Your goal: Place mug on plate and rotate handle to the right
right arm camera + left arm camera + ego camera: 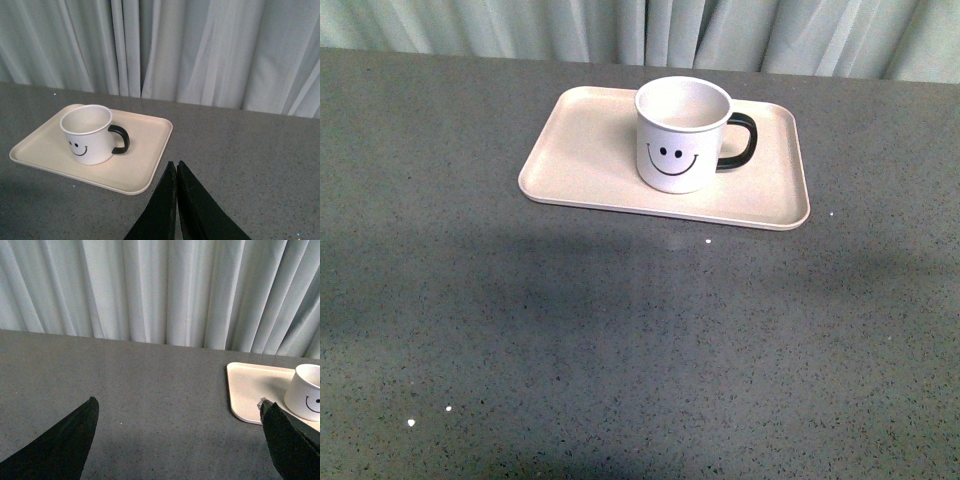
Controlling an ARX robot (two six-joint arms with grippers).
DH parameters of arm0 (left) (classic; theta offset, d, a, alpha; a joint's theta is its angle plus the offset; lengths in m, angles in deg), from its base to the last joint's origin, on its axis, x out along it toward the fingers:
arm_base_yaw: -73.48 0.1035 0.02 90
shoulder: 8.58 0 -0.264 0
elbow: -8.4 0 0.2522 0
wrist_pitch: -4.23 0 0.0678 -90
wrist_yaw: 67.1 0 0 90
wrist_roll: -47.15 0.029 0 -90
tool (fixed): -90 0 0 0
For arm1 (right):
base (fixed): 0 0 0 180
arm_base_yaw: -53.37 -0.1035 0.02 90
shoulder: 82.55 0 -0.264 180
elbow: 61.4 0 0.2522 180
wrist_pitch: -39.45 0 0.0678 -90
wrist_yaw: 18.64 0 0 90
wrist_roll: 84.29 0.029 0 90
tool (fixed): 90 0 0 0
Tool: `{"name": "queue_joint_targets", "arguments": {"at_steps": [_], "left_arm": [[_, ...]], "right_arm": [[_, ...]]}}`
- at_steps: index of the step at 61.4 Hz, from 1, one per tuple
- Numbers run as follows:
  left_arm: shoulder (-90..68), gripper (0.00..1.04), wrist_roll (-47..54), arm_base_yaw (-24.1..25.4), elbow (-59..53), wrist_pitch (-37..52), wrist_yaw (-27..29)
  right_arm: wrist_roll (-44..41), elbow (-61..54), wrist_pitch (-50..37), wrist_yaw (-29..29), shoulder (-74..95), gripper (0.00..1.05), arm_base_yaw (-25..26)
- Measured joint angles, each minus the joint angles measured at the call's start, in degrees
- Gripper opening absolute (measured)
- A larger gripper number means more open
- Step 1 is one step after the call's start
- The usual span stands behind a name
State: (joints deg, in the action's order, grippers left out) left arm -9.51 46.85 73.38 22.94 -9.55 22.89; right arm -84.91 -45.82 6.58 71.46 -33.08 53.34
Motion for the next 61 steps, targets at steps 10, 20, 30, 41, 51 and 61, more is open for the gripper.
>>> {"name": "queue_joint_targets", "arguments": {"at_steps": [10, 20, 30, 41, 51, 61], "left_arm": [[0.00, 0.95, 0.00, 0.00, 0.00, 0.00, 0.00], [0.00, 0.95, 0.00, 0.00, 0.00, 0.00, 0.00], [0.00, 0.95, 0.00, 0.00, 0.00, 0.00, 0.00], [0.00, 0.95, 0.00, 0.00, 0.00, -0.02, 0.00], [0.00, 0.95, 0.00, 0.00, 0.00, 0.00, 0.00], [0.00, 0.95, 0.00, 0.00, 0.00, 0.00, 0.00]], "right_arm": [[0.00, -0.68, 6.49, 0.00, -7.72, 0.02, 0.00], [0.00, -0.72, 12.33, 0.00, -14.34, 0.02, 0.00], [0.00, -0.74, 17.75, 0.00, -20.15, 0.02, 0.00], [0.00, -0.74, 22.84, 0.00, -25.57, 0.02, 0.00], [0.00, -0.74, 27.04, 0.00, -29.92, 0.02, 0.00], [0.02, -0.74, 31.43, 0.00, -34.32, 0.02, 0.00]]}}
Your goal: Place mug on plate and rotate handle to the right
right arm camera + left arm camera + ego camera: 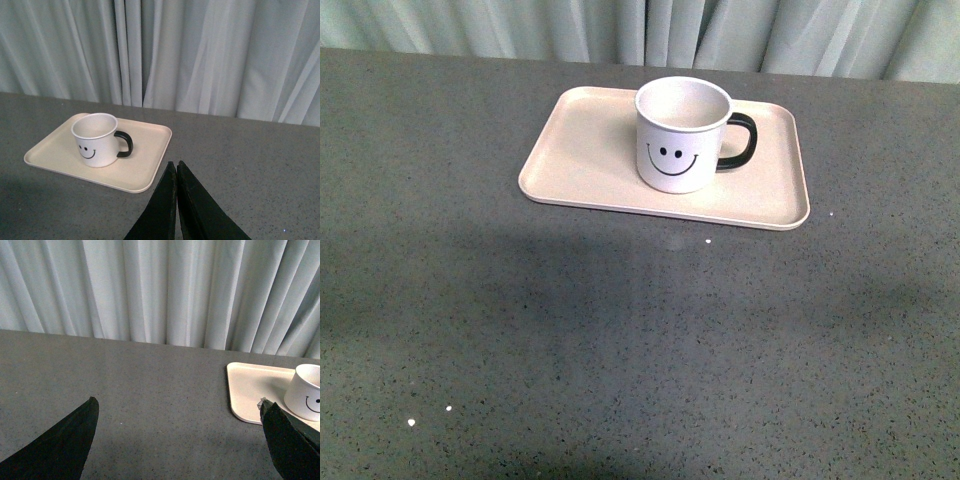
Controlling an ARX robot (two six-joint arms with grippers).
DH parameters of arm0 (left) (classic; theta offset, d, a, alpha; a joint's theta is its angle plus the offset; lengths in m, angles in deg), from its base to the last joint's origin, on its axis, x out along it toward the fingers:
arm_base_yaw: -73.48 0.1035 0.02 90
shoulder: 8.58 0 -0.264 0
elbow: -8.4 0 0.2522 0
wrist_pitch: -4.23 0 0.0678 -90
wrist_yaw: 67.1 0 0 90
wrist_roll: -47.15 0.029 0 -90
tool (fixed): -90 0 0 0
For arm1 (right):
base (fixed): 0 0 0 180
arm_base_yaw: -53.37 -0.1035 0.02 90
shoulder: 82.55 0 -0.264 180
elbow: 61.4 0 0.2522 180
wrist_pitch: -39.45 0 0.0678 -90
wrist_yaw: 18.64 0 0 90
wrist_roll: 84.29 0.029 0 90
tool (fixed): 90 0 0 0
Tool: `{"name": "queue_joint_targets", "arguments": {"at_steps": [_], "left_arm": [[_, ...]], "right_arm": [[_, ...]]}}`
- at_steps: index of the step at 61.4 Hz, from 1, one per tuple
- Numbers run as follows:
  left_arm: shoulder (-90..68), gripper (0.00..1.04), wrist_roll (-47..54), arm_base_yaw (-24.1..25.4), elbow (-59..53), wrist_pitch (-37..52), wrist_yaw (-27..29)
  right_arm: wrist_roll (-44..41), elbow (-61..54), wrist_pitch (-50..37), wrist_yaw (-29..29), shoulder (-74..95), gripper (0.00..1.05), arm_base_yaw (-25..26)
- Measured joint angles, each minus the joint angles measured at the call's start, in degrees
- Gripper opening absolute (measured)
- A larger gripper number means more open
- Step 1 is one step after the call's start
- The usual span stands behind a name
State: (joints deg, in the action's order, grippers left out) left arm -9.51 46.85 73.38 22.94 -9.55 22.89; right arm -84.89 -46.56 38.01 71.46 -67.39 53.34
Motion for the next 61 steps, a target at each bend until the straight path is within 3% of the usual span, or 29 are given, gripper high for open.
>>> {"name": "queue_joint_targets", "arguments": {"at_steps": [20, 27, 41, 61], "left_arm": [[0.00, 0.95, 0.02, 0.00, 0.00, 0.00, 0.00], [0.00, 0.95, 0.00, 0.00, 0.00, 0.00, 0.02], [0.00, 0.95, 0.02, 0.00, 0.00, 0.00, 0.00], [0.00, 0.95, 0.02, 0.00, 0.00, 0.00, 0.00]], "right_arm": [[0.00, 0.00, 4.98, 0.00, -4.98, 0.02, 0.00], [0.00, 0.00, 14.64, -0.07, -13.79, 0.02, 0.00], [-0.02, 0.00, 15.02, -0.07, -14.78, 0.02, 0.00], [-0.02, 0.00, 15.02, -0.07, -14.82, 0.58, 0.00]]}}
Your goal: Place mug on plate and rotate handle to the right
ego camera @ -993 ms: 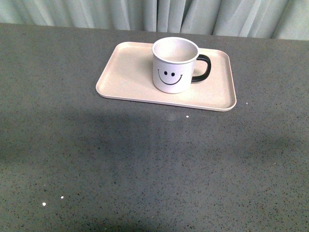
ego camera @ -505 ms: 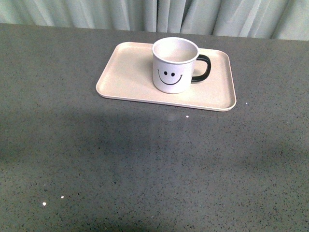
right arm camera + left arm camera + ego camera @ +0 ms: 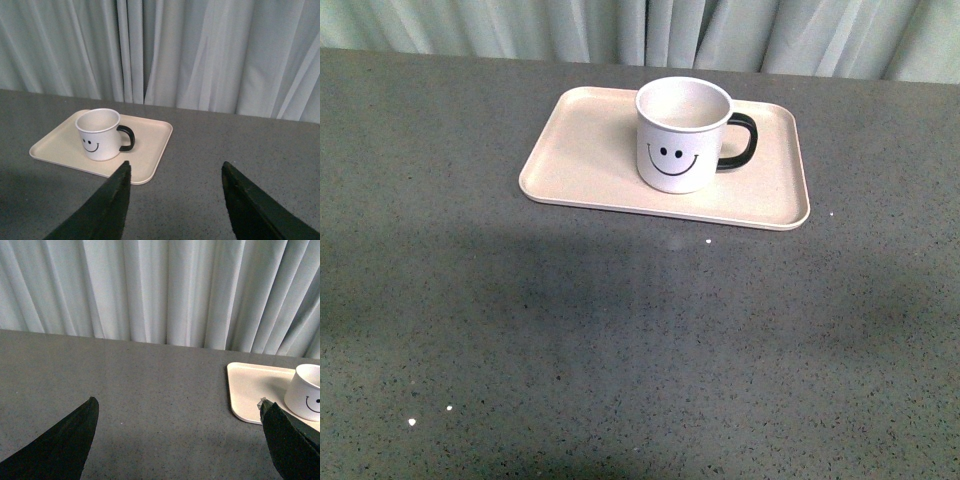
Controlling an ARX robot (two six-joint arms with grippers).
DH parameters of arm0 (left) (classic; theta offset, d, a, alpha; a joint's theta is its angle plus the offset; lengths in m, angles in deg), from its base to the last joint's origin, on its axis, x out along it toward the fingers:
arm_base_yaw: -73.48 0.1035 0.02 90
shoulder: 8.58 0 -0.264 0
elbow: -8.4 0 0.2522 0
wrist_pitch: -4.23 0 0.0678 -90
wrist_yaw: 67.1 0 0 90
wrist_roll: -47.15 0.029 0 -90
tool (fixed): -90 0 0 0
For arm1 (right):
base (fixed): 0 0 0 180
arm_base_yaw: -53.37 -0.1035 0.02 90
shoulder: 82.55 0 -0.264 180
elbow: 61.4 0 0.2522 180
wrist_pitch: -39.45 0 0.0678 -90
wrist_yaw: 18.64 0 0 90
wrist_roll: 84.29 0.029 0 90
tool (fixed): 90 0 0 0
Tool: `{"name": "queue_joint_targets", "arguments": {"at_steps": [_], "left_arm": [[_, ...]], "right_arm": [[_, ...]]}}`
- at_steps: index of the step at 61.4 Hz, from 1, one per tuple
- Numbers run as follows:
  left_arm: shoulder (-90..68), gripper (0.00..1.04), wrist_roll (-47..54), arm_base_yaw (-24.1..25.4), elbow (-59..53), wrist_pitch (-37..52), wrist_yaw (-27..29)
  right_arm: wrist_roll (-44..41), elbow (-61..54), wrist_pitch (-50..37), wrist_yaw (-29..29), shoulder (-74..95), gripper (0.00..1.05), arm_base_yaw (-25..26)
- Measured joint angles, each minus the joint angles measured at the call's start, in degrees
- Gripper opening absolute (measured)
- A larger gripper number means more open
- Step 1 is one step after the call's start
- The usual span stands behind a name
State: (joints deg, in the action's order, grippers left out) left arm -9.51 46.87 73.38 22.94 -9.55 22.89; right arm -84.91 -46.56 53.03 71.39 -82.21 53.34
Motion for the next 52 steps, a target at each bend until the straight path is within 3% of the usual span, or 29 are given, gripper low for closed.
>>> {"name": "queue_joint_targets", "arguments": {"at_steps": [13, 52], "left_arm": [[0.00, 0.95, 0.00, 0.00, 0.00, 0.00, 0.00], [0.00, 0.95, 0.00, 0.00, 0.00, 0.00, 0.00]], "right_arm": [[0.02, 0.00, 0.00, 0.00, 0.00, 0.97, 0.00], [0.04, 0.00, 0.00, 0.00, 0.00, 0.96, 0.00]]}}
